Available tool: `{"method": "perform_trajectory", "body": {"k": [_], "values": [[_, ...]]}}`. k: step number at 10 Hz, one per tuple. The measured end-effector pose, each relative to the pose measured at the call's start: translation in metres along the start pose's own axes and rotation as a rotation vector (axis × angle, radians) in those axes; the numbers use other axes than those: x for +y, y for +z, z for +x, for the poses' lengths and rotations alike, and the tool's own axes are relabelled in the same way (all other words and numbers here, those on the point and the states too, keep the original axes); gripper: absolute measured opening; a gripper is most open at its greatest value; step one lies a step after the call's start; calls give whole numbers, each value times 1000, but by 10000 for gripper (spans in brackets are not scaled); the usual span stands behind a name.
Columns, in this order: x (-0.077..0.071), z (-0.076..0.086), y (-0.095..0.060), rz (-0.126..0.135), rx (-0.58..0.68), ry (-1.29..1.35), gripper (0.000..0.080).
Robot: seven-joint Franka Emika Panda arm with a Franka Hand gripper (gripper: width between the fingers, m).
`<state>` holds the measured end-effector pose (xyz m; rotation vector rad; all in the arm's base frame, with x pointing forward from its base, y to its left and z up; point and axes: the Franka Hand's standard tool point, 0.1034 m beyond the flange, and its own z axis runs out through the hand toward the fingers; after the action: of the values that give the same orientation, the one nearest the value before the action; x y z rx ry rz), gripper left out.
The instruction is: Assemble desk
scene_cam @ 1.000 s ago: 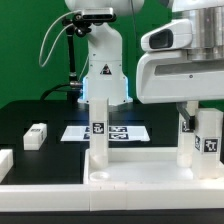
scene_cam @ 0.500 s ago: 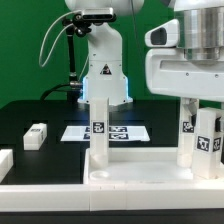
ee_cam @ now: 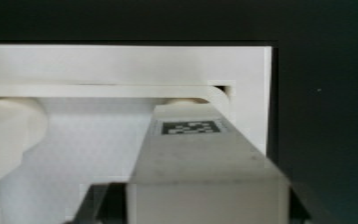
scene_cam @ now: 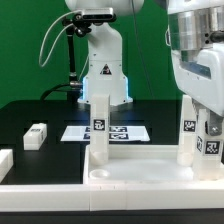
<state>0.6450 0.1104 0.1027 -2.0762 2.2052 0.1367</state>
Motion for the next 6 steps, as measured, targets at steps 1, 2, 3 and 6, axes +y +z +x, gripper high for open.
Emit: {"method": "perform_trajectory", "body": {"k": [1, 2, 3, 6], "values": [[0, 0, 0, 1, 0, 25, 292], [-1, 1, 0, 4, -4, 116, 292], [-2, 7, -1, 7, -25, 254, 292], [-3, 13, -3, 55, -23, 405, 292]]}}
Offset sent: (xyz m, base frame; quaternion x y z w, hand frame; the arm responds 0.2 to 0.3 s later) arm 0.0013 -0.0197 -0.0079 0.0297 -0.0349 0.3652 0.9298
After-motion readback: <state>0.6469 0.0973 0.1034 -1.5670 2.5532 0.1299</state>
